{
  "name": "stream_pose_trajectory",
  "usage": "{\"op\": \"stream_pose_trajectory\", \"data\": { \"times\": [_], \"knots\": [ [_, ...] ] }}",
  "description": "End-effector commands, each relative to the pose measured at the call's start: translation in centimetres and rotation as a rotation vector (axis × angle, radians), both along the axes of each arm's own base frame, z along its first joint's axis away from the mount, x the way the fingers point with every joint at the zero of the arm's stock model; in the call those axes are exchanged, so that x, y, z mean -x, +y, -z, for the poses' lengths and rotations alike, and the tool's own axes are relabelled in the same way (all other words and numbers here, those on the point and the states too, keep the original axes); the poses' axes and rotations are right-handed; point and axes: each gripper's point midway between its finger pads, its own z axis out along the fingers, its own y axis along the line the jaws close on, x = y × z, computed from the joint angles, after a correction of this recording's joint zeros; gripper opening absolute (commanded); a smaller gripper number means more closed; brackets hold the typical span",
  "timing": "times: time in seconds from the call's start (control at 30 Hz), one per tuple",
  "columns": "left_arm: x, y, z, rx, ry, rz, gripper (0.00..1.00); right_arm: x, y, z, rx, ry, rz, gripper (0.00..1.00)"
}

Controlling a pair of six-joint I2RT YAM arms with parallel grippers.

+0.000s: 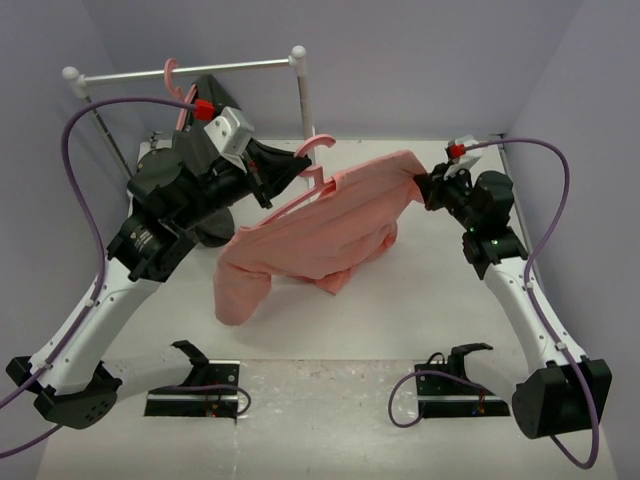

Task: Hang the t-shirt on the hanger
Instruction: Place the T-shirt on the hanger, then place the hanger at the clothesline.

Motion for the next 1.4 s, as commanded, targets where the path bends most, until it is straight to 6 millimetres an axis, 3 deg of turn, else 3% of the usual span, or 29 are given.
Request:
{"op": "stream_pose_trajectory", "data": {
  "times": [0.0, 0.1, 0.23, 0.33, 0.4, 0.47, 0.57, 0.67, 0.73, 0.77, 0.8, 0.83, 0.93, 0.97, 1.0, 1.07, 1.17, 1.27, 1.37],
  "knots": [
    [1.2, 3.3, -6.4, 0.131, -0.132, -0.106, 0.00, -1.9, -5.2, -0.5, -0.012, 0.018, 0.282, 0.00],
    [1.7, 3.7, -7.0, 0.145, -0.145, -0.107, 0.00, -2.8, -7.6, -0.1, -0.059, 0.075, 0.378, 0.00],
    [2.0, 3.9, -7.3, 0.158, -0.148, -0.107, 0.00, -3.6, -7.5, 0.8, -0.063, 0.139, 0.373, 0.00],
    [2.2, 4.0, -7.7, 0.167, -0.155, -0.101, 0.00, -4.7, -8.6, 1.0, -0.091, 0.165, 0.414, 0.00],
    [2.4, 4.0, -7.9, 0.170, -0.158, -0.094, 0.00, -5.0, -8.0, 0.4, -0.102, 0.174, 0.380, 0.00],
    [2.3, 4.2, -8.2, 0.178, -0.159, -0.107, 0.00, -4.9, -6.2, -0.2, -0.117, 0.190, 0.275, 0.00],
    [1.3, 4.8, -8.5, 0.193, -0.139, -0.168, 0.00, -4.9, -5.8, -1.2, -0.145, 0.187, 0.261, 0.01],
    [0.4, 7.2, -10.1, 0.235, -0.114, -0.300, 0.00, -4.9, -6.4, -2.6, -0.163, 0.187, 0.303, 0.54],
    [0.5, 8.3, -11.3, 0.250, -0.126, -0.346, 0.00, -4.3, -5.7, -4.1, -0.189, 0.169, 0.270, 0.60],
    [0.2, 9.3, -12.0, 0.260, -0.131, -0.399, 0.00, -3.7, -5.3, -5.1, -0.208, 0.149, 0.252, 0.70],
    [-0.4, 10.8, -12.6, 0.270, -0.126, -0.489, 0.00, -3.0, -5.2, -6.7, -0.232, 0.108, 0.241, 0.88],
    [-0.9, 12.2, -13.3, 0.274, -0.124, -0.564, 0.00, -2.3, -5.0, -7.8, -0.256, 0.086, 0.236, 0.96],
    [-1.7, 14.8, -14.6, 0.285, -0.117, -0.713, 0.00, -1.4, -4.9, -9.7, -0.291, 0.054, 0.233, 0.99],
    [-2.0, 16.3, -16.5, 0.280, -0.140, -0.793, 0.00, -0.9, -4.9, -10.5, -0.301, 0.058, 0.239, 0.99],
    [-3.4, 16.0, -15.5, 0.227, -0.121, -0.837, 0.00, -0.6, -5.0, -11.0, -0.303, 0.057, 0.240, 0.99],
    [-2.9, 17.4, -18.4, 0.261, -0.158, -0.888, 0.00, -0.4, -5.2, -11.8, -0.325, 0.070, 0.262, 0.99],
    [-4.8, 15.3, -16.6, 0.176, -0.123, -0.856, 0.00, -0.3, -5.3, -10.8, -0.340, 0.120, 0.283, 0.99],
    [-6.5, 12.6, -10.7, 0.100, -0.006, -0.789, 0.00, -0.5, -5.1, -9.1, -0.348, 0.150, 0.284, 0.99],
    [-7.7, 11.7, -5.9, 0.054, 0.067, -0.797, 0.00, -0.6, -5.0, -7.1, -0.349, 0.182, 0.280, 0.99]
  ]
}}
